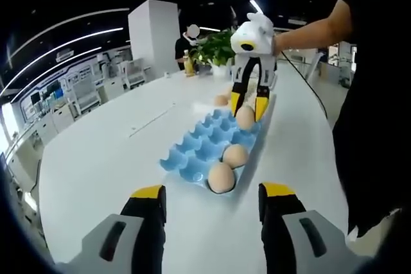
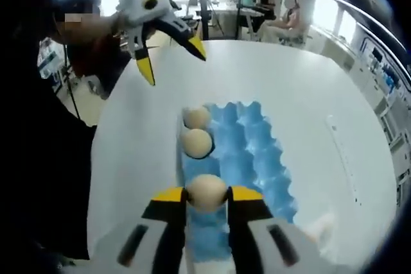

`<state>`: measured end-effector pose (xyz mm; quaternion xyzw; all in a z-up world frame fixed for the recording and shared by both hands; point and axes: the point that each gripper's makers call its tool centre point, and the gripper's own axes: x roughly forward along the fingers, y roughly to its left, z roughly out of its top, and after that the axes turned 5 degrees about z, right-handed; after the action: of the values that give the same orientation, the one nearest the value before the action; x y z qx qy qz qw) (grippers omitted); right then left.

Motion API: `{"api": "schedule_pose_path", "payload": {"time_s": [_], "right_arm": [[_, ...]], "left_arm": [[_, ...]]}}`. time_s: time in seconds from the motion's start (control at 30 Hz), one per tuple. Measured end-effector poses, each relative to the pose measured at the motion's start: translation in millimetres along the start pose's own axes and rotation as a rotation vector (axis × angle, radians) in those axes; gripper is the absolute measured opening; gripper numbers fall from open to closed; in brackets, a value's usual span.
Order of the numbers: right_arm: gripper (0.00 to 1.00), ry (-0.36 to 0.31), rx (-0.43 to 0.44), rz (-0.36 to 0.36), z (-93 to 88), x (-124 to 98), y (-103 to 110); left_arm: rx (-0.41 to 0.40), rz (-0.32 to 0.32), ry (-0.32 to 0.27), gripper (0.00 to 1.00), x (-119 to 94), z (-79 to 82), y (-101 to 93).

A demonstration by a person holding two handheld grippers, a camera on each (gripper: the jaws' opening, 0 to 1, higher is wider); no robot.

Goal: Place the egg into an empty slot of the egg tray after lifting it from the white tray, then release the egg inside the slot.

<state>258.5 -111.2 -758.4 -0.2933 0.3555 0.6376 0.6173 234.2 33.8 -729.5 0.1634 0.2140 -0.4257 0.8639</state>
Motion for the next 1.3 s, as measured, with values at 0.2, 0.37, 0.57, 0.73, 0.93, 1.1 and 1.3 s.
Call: {"api": "schedule_pose_path", "payload": {"time_s": [0.2, 0.37, 0.57, 0.73, 0.93, 1.1, 1.3], "right_arm": [[0.24, 0.017, -0.015, 0.023, 0.4, 13, 2], [0.25, 0.014, -0.013, 0.043, 2.7, 20, 2], [0.25, 0.03, -0.019, 0.059, 1.9, 29, 3], [0.25, 0.04, -0.016, 0.07, -0.4, 34, 2], [0.25, 0.051, -0.021, 0.076, -2.3, 41, 0], [0.25, 0.046, -0.004, 0.083, -1.5, 42, 0], [0.26, 0.023, -0.015, 0.105, -2.8, 41, 2]], "left_arm": [[0.0, 0.004, 0.001, 0.58, -2, -0.4, 0.6], [0.002, 0.01, 0.0, 0.58, -2, -0.5, 1.3], [0.002, 0.011, -0.004, 0.58, -2, 1.0, 1.4], [0.003, 0.013, -0.008, 0.58, -3, 1.4, 1.9], [0.002, 0.013, -0.01, 0.58, -3, 1.9, 1.9], [0.006, 0.018, -0.003, 0.57, -4, 0.6, 3.3], [0.013, 0.023, -0.009, 0.56, -4, 3.2, 5.3]]}}
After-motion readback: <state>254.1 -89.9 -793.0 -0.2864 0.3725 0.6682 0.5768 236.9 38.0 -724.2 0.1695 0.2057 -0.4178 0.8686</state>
